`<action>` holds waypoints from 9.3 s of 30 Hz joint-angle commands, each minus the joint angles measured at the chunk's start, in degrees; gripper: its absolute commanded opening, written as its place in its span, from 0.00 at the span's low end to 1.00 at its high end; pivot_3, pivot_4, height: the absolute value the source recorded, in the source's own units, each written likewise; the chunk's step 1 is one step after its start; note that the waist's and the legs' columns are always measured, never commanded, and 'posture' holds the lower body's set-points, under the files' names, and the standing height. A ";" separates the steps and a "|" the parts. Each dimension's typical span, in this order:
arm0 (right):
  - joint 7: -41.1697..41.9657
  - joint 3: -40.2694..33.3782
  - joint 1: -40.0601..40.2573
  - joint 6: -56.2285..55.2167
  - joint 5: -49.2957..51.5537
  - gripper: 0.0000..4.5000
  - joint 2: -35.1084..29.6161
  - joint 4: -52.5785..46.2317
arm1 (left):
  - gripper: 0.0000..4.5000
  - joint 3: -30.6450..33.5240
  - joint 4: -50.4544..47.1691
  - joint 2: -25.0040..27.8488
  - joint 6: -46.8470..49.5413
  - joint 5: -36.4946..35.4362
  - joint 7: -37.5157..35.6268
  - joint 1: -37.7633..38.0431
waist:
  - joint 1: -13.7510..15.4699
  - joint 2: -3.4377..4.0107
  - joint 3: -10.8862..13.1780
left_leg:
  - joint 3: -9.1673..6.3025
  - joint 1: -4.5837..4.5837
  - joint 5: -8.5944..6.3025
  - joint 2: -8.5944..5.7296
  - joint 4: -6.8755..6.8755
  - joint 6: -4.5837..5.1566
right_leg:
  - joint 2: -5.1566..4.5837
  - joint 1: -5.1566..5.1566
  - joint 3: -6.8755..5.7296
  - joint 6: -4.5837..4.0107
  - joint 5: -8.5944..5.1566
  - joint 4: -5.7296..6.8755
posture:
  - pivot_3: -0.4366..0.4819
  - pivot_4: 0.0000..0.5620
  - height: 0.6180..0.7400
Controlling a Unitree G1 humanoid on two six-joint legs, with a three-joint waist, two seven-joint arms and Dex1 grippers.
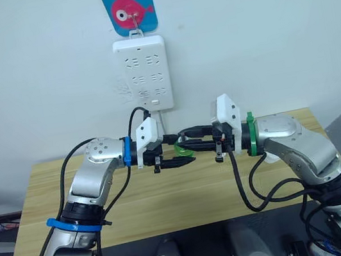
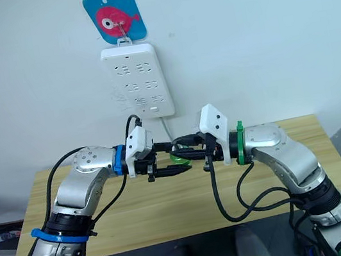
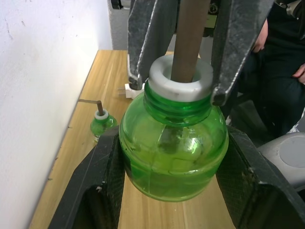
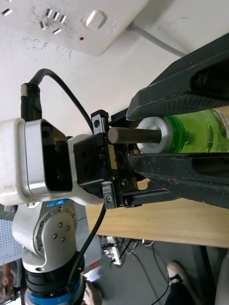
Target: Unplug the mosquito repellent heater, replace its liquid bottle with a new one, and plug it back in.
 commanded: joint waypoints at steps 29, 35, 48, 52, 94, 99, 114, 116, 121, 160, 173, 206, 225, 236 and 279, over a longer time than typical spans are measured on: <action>0.82 -1.26 0.13 1.47 1.39 0.18 1.02 -0.50 | 0.51 1.73 -3.10 0.78 -1.02 -1.80 -0.17 -0.88 | -0.04 -0.02 -0.05 | 0.00 0.00 0.00 -0.01 0.03 -0.01 | 0.00 -0.01 0.00 0.00 0.00 0.05 | 0.38 0.31 1.00; 0.54 -3.98 0.43 2.35 3.81 0.18 1.05 -0.87 | 0.68 2.41 -2.63 1.17 1.93 -3.34 -0.27 -1.67 | -0.04 -0.03 -0.09 | -0.01 0.00 0.00 -0.01 0.04 -0.01 | -0.01 -0.01 0.00 0.00 0.00 0.06 | 0.38 0.30 1.00; -6.76 -13.77 1.17 10.90 14.78 0.18 3.58 -4.72 | 1.00 14.16 -9.15 -0.88 33.38 -23.95 12.81 1.29 | -0.28 -0.05 -0.33 | -0.03 0.00 0.00 0.05 0.04 -0.01 | -0.01 -0.01 0.00 0.00 0.00 0.11 | 0.38 0.29 1.00; -11.86 -18.31 0.03 15.71 21.37 0.18 6.09 -4.91 | 1.00 17.07 -11.08 -4.14 38.62 -29.92 17.51 0.64 | -0.19 -0.05 -0.52 | -0.03 0.00 0.01 0.07 0.07 -0.01 | -0.04 0.00 -0.01 -0.01 0.00 0.12 | 0.38 0.29 1.00; -57.93 -26.09 0.90 12.98 76.41 0.18 13.48 -2.88 | 1.00 24.13 -10.22 -20.17 43.39 -77.44 62.30 -3.44 | -1.52 -0.08 -1.80 | 0.12 0.01 0.01 -0.02 0.08 0.00 | 0.00 0.00 0.09 -0.01 0.01 0.17 | 0.37 0.30 1.00; -57.43 -25.14 1.14 12.15 76.40 0.18 12.14 -3.11 | 1.00 23.52 -9.33 -19.67 42.56 -77.12 62.54 -3.76 | -1.48 -0.08 -1.80 | 0.12 0.01 0.01 -0.03 0.07 0.00 | 0.01 0.00 0.10 -0.01 0.01 0.17 | 0.37 0.30 1.00; -55.93 -23.32 1.52 11.09 76.62 0.18 11.22 -3.72 | 0.51 21.92 -8.67 -19.61 41.78 -76.47 61.19 -4.04 | -1.48 -0.08 -1.80 | 0.12 0.01 0.01 -0.02 0.07 0.01 | 0.01 0.00 0.11 -0.01 0.00 0.14 | 0.37 0.29 1.00; -55.80 -23.13 1.71 10.90 76.75 0.18 10.95 -3.89 | 0.51 22.19 -8.34 -19.52 41.48 -76.29 61.19 -4.16 | -1.48 -0.08 -1.80 | 0.12 0.01 0.01 -0.02 0.07 0.00 | 0.01 0.00 0.11 -0.01 0.00 0.14 | 0.36 0.29 1.00; -55.49 -22.41 2.19 11.02 77.31 0.18 10.15 -4.41 | 0.51 22.04 -8.31 -19.21 41.88 -76.18 60.58 -4.03 | -1.47 -0.08 -1.80 | 0.12 0.00 0.01 -0.03 0.07 0.01 | 0.01 0.00 0.11 -0.01 0.00 0.13 | 0.36 0.29 1.00; -33.68 -12.69 11.48 29.16 22.24 1.00 -33.50 5.17 | 0.51 18.77 -18.60 5.89 45.42 -51.07 32.71 7.11 | -0.14 -0.07 -1.72 | 0.32 0.03 -0.10 0.00 0.01 0.21 | 0.07 0.03 0.29 0.00 0.00 -0.03 | 0.37 0.37 1.00; -29.45 -1.66 -3.74 41.97 7.20 1.00 -23.09 19.27 | 0.51 16.31 -20.70 8.47 41.91 -41.54 25.93 10.97 | 0.77 -0.08 -1.43 | 0.30 0.02 -0.15 0.03 -0.05 0.31 | 0.05 0.02 0.27 -0.01 0.00 -0.07 | 0.39 0.43 1.00; -23.05 0.87 -10.10 38.47 -11.46 1.00 -9.94 43.63 | 0.51 16.63 -22.23 6.83 41.15 -38.94 25.26 12.34 | 1.62 -0.09 -1.14 | 0.27 0.02 -0.17 -0.01 -0.08 0.34 | 0.02 0.00 0.23 -0.01 0.00 -0.07 | 0.46 0.44 1.00; -17.91 -7.16 -6.43 40.68 -9.57 0.66 -12.95 33.72 | 0.51 16.15 -20.59 6.87 40.87 -38.33 23.59 11.18 | 1.63 0.01 -1.02 | 0.27 0.01 -0.17 -0.02 -0.08 0.34 | 0.01 0.00 0.24 -0.01 0.00 -0.10 | 0.43 0.43 1.00; -6.62 -37.62 -0.07 53.69 15.06 0.66 -11.97 6.73 | 0.51 17.78 -15.12 7.74 45.61 -42.16 21.24 4.53 | 1.62 -0.01 -0.85 | 0.24 -0.04 -0.18 -0.01 -0.09 0.35 | 0.02 0.01 0.19 -0.01 0.00 -0.13 | 0.39 0.41 1.00; -44.62 -25.64 5.69 28.87 86.23 0.66 -9.95 -3.57 | 0.51 19.40 -11.12 5.29 57.44 -53.74 22.68 -8.36 | 1.04 0.01 -0.72 | 0.21 -0.02 -0.16 0.09 -0.11 0.31 | 0.06 -0.02 0.15 0.00 0.00 -0.18 | 0.39 0.40 1.00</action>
